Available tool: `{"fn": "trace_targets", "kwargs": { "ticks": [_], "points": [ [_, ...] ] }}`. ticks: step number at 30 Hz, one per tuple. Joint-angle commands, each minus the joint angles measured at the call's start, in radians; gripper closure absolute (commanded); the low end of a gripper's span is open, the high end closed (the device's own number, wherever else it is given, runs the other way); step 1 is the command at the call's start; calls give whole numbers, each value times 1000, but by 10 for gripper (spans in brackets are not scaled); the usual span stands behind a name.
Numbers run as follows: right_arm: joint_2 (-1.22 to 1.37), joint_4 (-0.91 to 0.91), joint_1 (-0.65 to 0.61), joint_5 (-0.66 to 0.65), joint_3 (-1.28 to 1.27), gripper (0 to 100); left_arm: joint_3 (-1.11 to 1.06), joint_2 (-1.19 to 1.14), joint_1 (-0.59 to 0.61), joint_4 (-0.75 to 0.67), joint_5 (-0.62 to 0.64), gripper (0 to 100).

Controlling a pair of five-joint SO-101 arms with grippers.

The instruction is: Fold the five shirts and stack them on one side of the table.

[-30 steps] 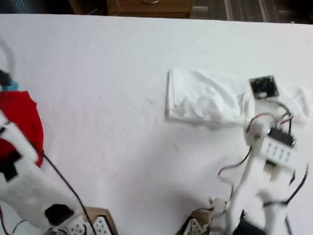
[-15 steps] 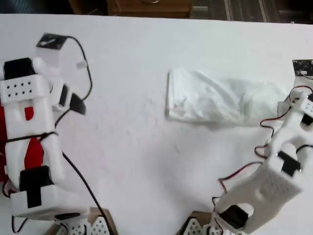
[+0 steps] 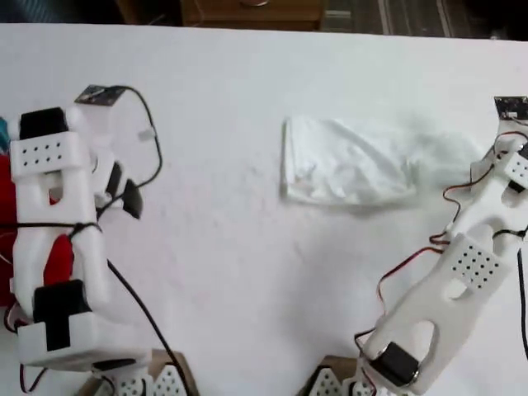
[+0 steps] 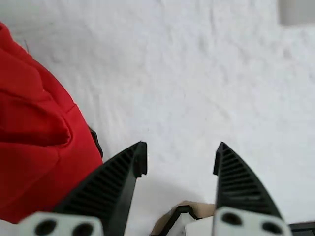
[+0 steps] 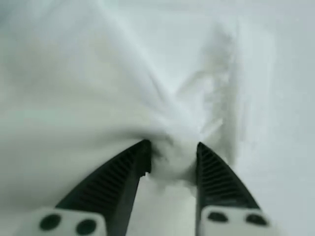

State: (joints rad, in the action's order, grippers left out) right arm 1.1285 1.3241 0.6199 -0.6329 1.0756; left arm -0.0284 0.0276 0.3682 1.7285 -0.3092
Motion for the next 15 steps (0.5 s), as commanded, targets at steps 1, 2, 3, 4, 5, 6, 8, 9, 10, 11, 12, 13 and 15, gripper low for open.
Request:
{"fn": "trace_targets", "kwargs": {
  "ticks": [1,2,3,4,5,6,8,9,10,11,12,13,15],
  "points": [
    [61,142,-19,11,127,985,1,44,-9,-15,-11,771],
    [76,170,-19,12,153,970,1,44,-9,-18,-11,771],
    [88,202,-19,12,175,965,-1,44,-9,-28,-11,771],
    [97,240,-24,12,193,972,-1,44,-9,-37,-8,772],
    [104,288,-31,18,207,982,-2,43,-14,-44,-8,773],
    [105,349,-41,23,219,981,-2,43,-15,-46,-11,773],
    [107,458,-70,25,255,980,-2,43,-23,-60,-11,774],
    [102,453,-74,29,262,980,-2,43,-26,-60,-12,774],
    [85,452,-71,31,264,980,-2,43,-28,-64,-12,774],
    [59,452,-64,31,256,980,-2,43,-31,-66,-12,774],
    [30,452,-56,31,233,980,-2,43,-41,-66,-12,774],
    [-7,452,-51,25,204,980,-2,43,-51,-64,-12,774],
    [-91,450,-33,20,115,980,-2,43,-87,-58,-12,774]
  ]
}}
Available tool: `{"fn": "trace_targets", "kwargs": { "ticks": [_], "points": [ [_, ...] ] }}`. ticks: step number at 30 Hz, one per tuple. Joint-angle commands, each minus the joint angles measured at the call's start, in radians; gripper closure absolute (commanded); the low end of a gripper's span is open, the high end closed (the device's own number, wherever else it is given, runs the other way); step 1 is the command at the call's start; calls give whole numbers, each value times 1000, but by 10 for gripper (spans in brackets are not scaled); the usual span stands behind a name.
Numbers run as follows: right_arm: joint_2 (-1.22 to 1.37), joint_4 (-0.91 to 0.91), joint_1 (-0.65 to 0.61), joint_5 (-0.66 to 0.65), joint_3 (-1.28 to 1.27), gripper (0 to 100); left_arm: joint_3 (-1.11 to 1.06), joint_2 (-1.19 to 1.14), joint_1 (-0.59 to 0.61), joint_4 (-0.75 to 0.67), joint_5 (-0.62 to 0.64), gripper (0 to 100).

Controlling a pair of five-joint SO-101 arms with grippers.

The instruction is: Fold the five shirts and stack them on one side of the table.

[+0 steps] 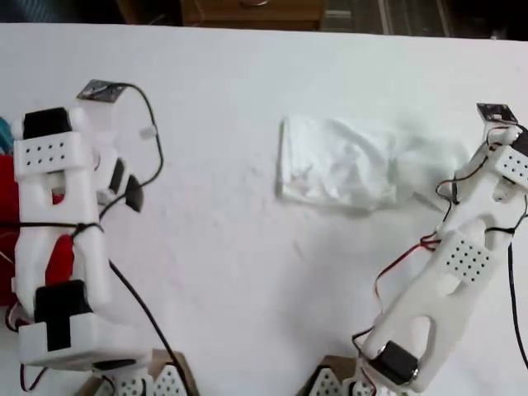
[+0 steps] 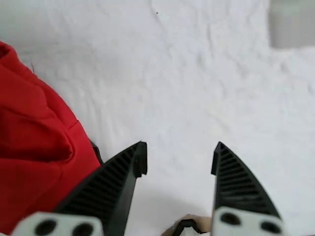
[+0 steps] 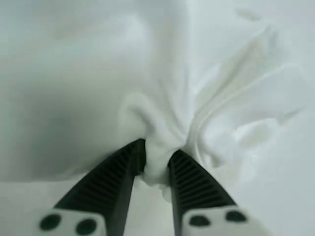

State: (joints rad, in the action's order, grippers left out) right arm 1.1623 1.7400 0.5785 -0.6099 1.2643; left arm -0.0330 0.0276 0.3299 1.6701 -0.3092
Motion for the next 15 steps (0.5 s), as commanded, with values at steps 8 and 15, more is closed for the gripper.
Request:
{"fn": "trace_targets", "kwargs": {
  "ticks": [8,15],
  "points": [
    [-545,28,53,-265,-583,979,2,44,-219,-5,-12,774],
    [-849,-13,91,-457,-954,979,4,44,-298,-6,-5,774]
  ]
}}
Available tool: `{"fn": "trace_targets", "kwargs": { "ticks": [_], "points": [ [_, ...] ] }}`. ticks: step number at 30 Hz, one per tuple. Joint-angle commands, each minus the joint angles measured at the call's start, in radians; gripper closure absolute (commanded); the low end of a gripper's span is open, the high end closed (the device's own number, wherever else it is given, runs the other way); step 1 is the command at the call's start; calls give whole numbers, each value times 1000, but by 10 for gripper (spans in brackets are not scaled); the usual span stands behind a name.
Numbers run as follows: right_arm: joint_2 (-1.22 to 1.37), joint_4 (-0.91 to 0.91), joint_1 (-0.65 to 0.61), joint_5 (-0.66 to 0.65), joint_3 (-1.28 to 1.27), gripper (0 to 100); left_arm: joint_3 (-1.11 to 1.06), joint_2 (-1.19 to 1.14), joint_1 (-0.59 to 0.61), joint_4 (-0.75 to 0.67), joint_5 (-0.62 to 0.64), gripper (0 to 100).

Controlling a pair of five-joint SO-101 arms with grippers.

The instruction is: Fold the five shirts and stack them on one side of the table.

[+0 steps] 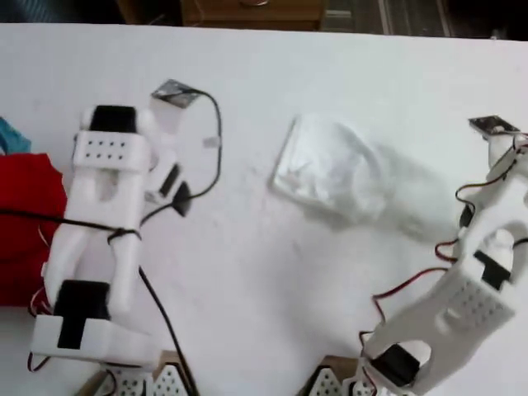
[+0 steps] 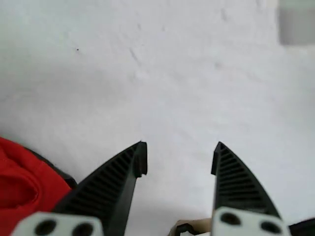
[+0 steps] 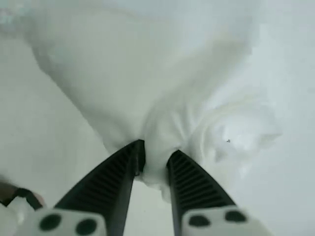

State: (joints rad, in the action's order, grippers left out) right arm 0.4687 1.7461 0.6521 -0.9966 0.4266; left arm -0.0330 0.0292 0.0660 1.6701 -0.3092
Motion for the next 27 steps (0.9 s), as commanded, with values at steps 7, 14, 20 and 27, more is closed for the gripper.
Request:
{"fn": "trace_targets", "kwargs": {
  "ticks": [7,14,20,27],
  "points": [
    [-424,-101,30,-230,-563,978,4,43,-55,-3,-5,774],
    [-717,-541,25,-115,-1010,974,4,43,-55,-5,-5,774],
    [-848,-641,10,-124,-1128,974,4,43,-58,-6,-5,774],
    [-857,-558,25,-115,-1119,838,58,41,-161,-89,112,771]
  ]
}}
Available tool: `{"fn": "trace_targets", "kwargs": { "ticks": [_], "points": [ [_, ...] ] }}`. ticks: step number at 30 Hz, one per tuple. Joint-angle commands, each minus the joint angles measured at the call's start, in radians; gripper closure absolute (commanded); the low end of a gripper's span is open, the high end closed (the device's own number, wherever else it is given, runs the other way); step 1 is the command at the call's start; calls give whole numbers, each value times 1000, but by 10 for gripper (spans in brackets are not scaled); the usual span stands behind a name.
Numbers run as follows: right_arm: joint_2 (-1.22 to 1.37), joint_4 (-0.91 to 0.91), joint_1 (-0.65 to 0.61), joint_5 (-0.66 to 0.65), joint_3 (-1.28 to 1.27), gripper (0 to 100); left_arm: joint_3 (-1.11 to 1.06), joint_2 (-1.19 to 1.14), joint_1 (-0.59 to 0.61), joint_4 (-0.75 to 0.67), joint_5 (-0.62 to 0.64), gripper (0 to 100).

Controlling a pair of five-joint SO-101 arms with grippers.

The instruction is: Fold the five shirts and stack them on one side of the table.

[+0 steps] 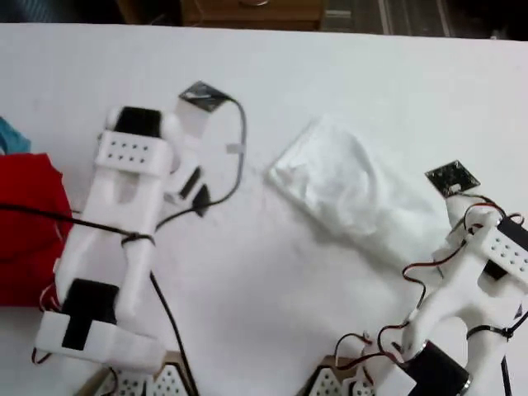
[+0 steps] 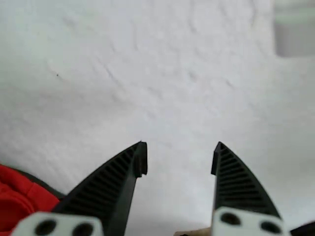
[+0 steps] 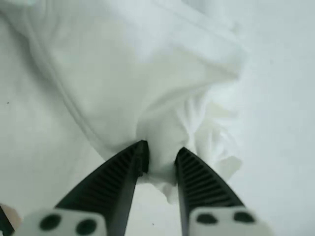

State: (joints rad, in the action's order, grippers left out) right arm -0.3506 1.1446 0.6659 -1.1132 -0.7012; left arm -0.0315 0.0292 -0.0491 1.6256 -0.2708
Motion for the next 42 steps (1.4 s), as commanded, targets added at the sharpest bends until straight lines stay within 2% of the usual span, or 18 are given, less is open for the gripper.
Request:
{"fn": "trace_targets", "kwargs": {
  "ticks": [1,6,10,17,22,26,38,42],
  "points": [
    [-38,54,27,9,12,816,74,40,-61,-68,97,771],
    [-39,71,116,3,46,757,166,-17,-173,-138,114,771],
    [-39,125,196,2,138,758,332,-196,-232,-160,110,770],
    [-38,127,323,2,198,758,897,-698,-304,-66,100,770],
    [-30,124,317,11,199,758,1377,-1036,-324,-15,18,770],
    [-33,110,303,12,203,758,1618,-1221,-330,-2,-35,770],
    [-38,116,259,123,203,758,1643,-1281,-388,34,-64,770],
    [-38,124,251,124,203,758,1643,-1290,-381,100,-147,770]
  ]
}}
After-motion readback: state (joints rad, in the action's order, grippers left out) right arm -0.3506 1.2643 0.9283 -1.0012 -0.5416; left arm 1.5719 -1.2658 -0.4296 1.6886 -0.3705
